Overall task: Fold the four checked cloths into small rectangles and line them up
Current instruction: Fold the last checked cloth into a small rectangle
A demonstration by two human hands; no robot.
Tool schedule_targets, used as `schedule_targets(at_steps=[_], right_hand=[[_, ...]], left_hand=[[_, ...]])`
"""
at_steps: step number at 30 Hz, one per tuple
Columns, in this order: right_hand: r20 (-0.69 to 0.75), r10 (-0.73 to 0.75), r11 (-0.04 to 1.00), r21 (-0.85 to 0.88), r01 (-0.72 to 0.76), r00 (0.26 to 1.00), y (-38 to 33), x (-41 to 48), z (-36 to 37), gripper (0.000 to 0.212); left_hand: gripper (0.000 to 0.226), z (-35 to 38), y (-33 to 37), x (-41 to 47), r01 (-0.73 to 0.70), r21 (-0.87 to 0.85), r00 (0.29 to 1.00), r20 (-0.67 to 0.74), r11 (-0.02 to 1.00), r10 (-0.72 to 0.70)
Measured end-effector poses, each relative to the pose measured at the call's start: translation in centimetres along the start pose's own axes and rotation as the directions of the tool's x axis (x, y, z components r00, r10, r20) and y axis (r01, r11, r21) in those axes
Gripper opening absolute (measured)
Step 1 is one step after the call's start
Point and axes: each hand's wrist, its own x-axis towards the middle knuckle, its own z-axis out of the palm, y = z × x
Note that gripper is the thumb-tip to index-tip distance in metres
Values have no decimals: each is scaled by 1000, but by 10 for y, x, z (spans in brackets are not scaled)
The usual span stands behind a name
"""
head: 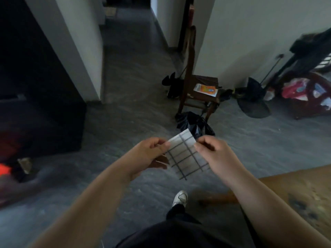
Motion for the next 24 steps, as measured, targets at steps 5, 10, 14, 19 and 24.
schedule_targets(at_steps=[5, 10, 14, 19, 24], right_hand=[[28, 19, 984, 177, -23, 999, 6, 54, 5, 19], [29, 97, 923, 371, -101, 995, 29, 132, -10, 14], [26, 175, 832, 531, -162, 984, 38, 202, -38, 13], [15, 206, 818, 546, -180, 978, 42, 273, -96, 9], [-129, 259, 867, 468, -171, 957, 59, 317, -156, 10]], left_hand=[[33, -4, -4, 39, -19, -198, 1000, 17, 980, 23], [21, 1, 29, 109, -12, -156, 990, -141, 988, -10], [16, 2, 78, 186, -20, 24, 974, -227, 1000, 25], [15, 26, 136, 281, -55, 128, 968, -237, 990, 84], [17, 60, 172, 354, -53, 151, 993, -100, 987, 69]])
